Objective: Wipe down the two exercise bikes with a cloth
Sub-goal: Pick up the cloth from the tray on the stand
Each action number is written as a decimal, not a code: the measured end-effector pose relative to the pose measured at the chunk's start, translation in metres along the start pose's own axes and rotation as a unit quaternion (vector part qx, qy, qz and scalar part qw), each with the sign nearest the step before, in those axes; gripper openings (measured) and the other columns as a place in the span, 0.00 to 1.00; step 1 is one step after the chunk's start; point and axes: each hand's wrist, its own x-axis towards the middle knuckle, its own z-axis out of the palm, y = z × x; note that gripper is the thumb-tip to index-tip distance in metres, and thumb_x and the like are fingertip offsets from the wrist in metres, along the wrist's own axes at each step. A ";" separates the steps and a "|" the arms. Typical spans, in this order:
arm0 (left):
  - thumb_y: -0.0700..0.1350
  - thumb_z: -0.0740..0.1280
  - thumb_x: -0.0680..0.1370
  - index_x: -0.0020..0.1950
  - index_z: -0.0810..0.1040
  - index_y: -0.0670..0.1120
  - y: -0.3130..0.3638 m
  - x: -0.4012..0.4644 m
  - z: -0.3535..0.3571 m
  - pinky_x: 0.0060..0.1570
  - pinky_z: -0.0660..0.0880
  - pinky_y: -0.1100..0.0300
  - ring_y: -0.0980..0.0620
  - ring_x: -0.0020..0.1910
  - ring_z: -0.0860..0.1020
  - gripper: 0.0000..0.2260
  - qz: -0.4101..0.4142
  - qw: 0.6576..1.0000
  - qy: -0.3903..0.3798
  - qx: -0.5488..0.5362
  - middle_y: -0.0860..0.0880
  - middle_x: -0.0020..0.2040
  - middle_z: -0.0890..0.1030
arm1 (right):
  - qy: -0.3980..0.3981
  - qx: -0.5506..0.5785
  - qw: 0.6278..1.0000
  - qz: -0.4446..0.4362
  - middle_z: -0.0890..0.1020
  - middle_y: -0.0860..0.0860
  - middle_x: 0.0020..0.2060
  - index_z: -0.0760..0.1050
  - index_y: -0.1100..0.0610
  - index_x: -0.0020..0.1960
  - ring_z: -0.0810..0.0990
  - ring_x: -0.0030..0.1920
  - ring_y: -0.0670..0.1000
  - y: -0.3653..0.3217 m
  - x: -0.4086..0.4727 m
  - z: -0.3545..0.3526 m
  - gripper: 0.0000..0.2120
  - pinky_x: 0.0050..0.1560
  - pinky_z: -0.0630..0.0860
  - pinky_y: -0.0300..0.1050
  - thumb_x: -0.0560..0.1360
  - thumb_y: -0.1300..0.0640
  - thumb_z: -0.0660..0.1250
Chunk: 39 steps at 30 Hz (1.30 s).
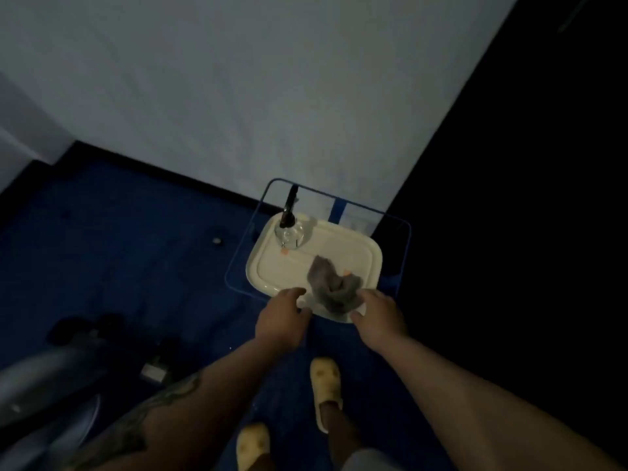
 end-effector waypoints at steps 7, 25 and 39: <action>0.48 0.61 0.78 0.69 0.70 0.50 -0.020 0.038 0.029 0.62 0.72 0.50 0.49 0.63 0.73 0.19 -0.074 0.996 0.033 -0.024 0.49 0.69 0.72 | -0.007 -0.108 0.992 -0.060 0.64 0.49 0.72 0.64 0.50 0.71 0.58 0.72 0.52 0.014 0.063 0.031 0.23 0.71 0.59 0.50 0.78 0.53 0.63; 0.45 0.64 0.76 0.67 0.73 0.51 -0.014 0.022 0.006 0.65 0.69 0.51 0.50 0.60 0.74 0.18 -0.101 0.984 0.129 -0.072 0.50 0.65 0.76 | 0.039 -0.074 0.972 -0.220 0.78 0.50 0.42 0.72 0.54 0.47 0.76 0.44 0.50 -0.023 0.061 0.005 0.08 0.44 0.75 0.49 0.78 0.50 0.62; 0.43 0.63 0.77 0.66 0.74 0.48 -0.098 -0.153 -0.056 0.65 0.70 0.51 0.50 0.63 0.74 0.17 -0.250 0.862 0.347 -0.271 0.49 0.66 0.75 | -0.063 -0.090 0.888 -0.446 0.75 0.42 0.40 0.66 0.47 0.44 0.75 0.39 0.43 -0.151 -0.045 0.047 0.07 0.35 0.72 0.39 0.78 0.48 0.62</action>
